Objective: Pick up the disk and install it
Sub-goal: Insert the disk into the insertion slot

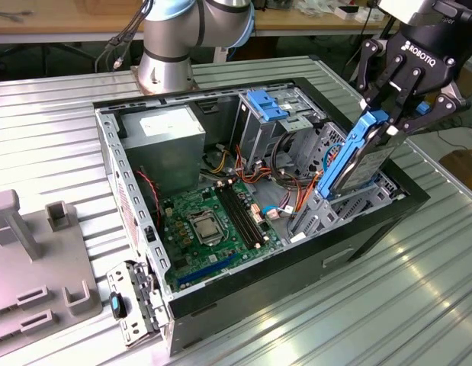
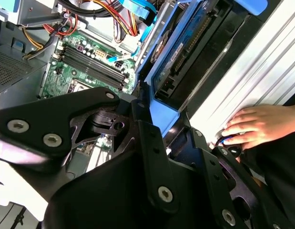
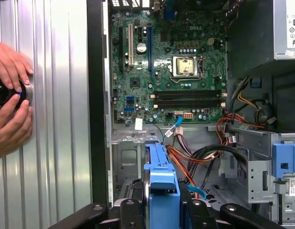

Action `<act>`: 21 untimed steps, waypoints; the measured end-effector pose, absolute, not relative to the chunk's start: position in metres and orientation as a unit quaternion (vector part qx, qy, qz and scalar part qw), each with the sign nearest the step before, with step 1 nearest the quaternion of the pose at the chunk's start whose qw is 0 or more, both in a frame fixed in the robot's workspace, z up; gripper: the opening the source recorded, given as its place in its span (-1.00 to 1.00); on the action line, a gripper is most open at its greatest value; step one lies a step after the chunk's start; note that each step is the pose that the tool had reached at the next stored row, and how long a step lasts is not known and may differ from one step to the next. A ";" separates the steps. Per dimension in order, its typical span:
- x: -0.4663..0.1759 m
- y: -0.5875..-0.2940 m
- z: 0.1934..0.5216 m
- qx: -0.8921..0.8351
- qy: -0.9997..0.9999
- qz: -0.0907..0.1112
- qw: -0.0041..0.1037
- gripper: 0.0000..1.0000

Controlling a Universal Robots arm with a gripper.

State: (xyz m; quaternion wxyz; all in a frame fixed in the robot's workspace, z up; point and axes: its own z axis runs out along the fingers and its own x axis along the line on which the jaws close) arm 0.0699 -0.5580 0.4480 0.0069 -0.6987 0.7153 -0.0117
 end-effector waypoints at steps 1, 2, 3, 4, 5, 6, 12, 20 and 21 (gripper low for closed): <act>0.070 -0.558 0.448 -0.699 0.715 -0.012 0.007 -0.26; 0.070 -0.558 0.447 -0.699 0.715 -0.012 0.007 -0.26; 0.070 -0.558 0.447 -0.699 0.715 -0.012 0.007 -0.26; 0.070 -0.558 0.446 -0.699 0.715 -0.012 0.007 -0.26; 0.070 -0.558 0.445 -0.699 0.715 -0.012 0.007 -0.26; 0.070 -0.558 0.445 -0.699 0.715 -0.012 0.007 -0.26; 0.070 -0.558 0.442 -0.699 0.715 -0.012 0.007 -0.26; 0.070 -0.558 0.451 -0.697 0.717 -0.010 0.006 -0.26; 0.070 -0.558 0.451 -0.697 0.717 -0.010 0.006 -0.26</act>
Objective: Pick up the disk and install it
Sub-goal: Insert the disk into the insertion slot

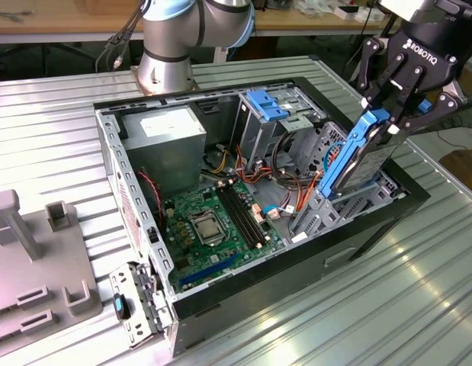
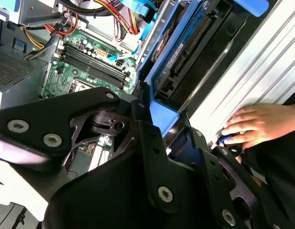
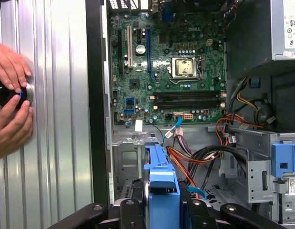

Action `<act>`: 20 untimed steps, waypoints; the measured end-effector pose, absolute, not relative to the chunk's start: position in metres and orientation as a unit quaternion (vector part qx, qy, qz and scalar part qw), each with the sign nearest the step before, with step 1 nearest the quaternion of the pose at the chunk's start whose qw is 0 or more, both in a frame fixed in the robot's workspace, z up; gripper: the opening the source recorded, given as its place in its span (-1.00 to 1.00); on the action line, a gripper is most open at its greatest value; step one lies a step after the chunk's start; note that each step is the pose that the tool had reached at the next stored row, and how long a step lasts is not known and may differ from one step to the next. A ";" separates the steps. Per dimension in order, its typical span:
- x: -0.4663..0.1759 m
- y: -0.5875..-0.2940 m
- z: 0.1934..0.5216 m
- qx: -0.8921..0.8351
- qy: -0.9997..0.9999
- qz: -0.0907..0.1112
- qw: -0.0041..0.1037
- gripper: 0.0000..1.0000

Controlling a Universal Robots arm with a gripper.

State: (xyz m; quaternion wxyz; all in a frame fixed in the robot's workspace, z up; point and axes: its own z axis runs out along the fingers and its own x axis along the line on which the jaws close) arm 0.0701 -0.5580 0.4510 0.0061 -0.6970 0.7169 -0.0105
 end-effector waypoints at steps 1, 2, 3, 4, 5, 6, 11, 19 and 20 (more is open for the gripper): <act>0.070 -0.558 0.451 -0.697 0.717 -0.011 0.006 -0.26; 0.070 -0.558 0.451 -0.696 0.718 -0.011 0.006 -0.26; 0.070 -0.558 0.451 -0.695 0.718 -0.011 0.006 -0.26; 0.070 -0.558 0.451 -0.695 0.719 -0.011 0.006 -0.26; 0.070 -0.558 0.450 -0.695 0.719 -0.011 0.006 -0.26; 0.070 -0.558 0.450 -0.695 0.719 -0.011 0.006 -0.26; 0.070 -0.558 0.446 -0.695 0.719 -0.010 0.006 -0.26; 0.070 -0.558 0.442 -0.695 0.719 -0.009 0.004 -0.26; 0.070 -0.558 0.442 -0.695 0.719 -0.009 0.004 -0.26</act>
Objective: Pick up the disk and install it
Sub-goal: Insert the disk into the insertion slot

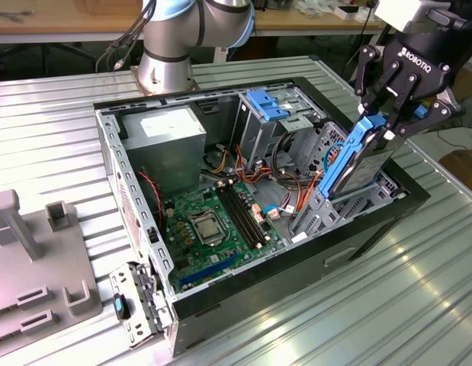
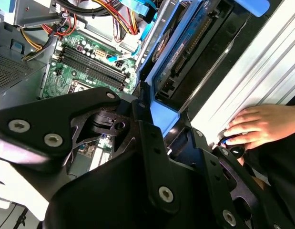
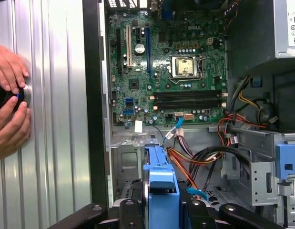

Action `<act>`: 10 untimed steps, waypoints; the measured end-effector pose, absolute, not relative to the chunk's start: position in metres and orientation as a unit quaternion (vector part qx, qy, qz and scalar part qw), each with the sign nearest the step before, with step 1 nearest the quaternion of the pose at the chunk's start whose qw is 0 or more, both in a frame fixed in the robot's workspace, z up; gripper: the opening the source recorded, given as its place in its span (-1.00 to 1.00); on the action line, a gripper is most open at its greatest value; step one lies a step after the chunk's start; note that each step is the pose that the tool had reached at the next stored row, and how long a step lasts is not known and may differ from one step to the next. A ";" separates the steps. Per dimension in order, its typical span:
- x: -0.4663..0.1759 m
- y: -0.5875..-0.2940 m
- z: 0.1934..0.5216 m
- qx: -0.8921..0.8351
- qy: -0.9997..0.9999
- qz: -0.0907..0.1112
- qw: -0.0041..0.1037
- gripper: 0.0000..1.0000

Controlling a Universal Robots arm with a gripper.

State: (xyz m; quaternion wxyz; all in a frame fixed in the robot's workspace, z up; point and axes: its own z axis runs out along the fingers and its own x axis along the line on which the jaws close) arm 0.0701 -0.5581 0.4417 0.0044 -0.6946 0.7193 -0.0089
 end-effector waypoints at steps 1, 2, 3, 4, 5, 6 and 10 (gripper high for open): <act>0.070 -0.558 0.441 -0.695 0.719 -0.009 0.004 -0.26; 0.070 -0.558 0.441 -0.695 0.719 -0.009 0.004 -0.26; 0.070 -0.558 0.440 -0.695 0.719 -0.008 0.004 -0.26; 0.070 -0.558 0.439 -0.695 0.719 -0.008 0.003 -0.26; 0.070 -0.558 0.438 -0.695 0.719 -0.008 0.003 -0.26; 0.070 -0.558 0.438 -0.695 0.719 -0.007 0.003 -0.26; 0.070 -0.558 0.433 -0.695 0.719 -0.006 0.002 -0.26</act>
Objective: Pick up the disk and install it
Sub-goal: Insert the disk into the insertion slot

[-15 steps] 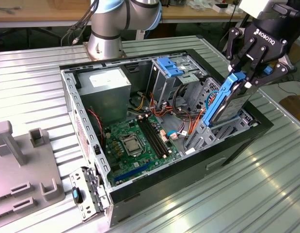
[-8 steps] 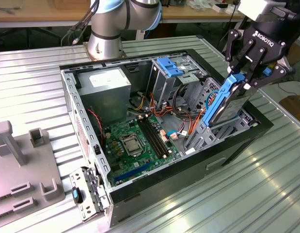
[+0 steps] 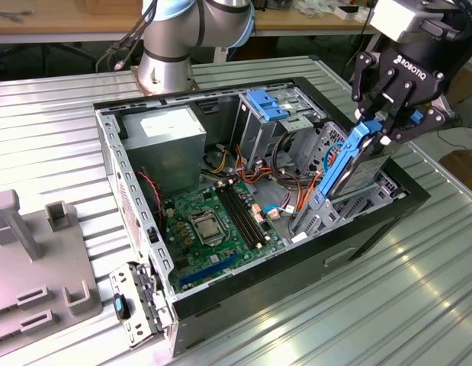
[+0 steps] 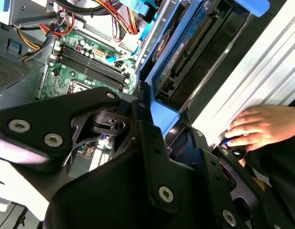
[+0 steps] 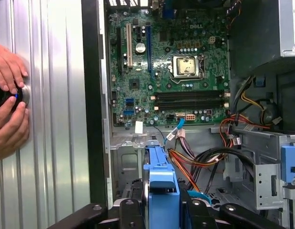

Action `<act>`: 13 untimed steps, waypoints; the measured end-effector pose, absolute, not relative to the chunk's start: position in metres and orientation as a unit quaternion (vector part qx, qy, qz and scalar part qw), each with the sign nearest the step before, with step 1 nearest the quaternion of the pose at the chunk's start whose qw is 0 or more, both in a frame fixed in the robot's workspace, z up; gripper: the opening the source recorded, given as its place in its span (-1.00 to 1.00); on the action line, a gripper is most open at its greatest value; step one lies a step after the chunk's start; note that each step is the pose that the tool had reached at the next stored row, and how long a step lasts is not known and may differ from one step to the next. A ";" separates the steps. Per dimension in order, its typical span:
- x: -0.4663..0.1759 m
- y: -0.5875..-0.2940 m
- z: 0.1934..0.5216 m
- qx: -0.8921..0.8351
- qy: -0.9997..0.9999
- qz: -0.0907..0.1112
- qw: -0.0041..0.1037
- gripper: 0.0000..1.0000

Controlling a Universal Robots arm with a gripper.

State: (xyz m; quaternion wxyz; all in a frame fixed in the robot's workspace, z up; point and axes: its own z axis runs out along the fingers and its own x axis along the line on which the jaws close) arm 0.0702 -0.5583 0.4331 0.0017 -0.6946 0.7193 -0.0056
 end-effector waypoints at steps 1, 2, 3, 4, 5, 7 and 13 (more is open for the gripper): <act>0.070 -0.558 0.432 -0.695 0.719 -0.005 0.001 -0.26; 0.070 -0.558 0.431 -0.695 0.719 -0.005 0.001 -0.26; 0.070 -0.558 0.430 -0.695 0.719 -0.005 0.001 -0.26; 0.070 -0.558 0.429 -0.695 0.719 -0.004 0.001 -0.26; 0.070 -0.558 0.428 -0.695 0.719 -0.004 0.000 -0.26; 0.070 -0.558 0.425 -0.695 0.719 -0.003 0.000 -0.26; 0.071 -0.558 0.418 -0.695 0.719 -0.002 -0.002 -0.26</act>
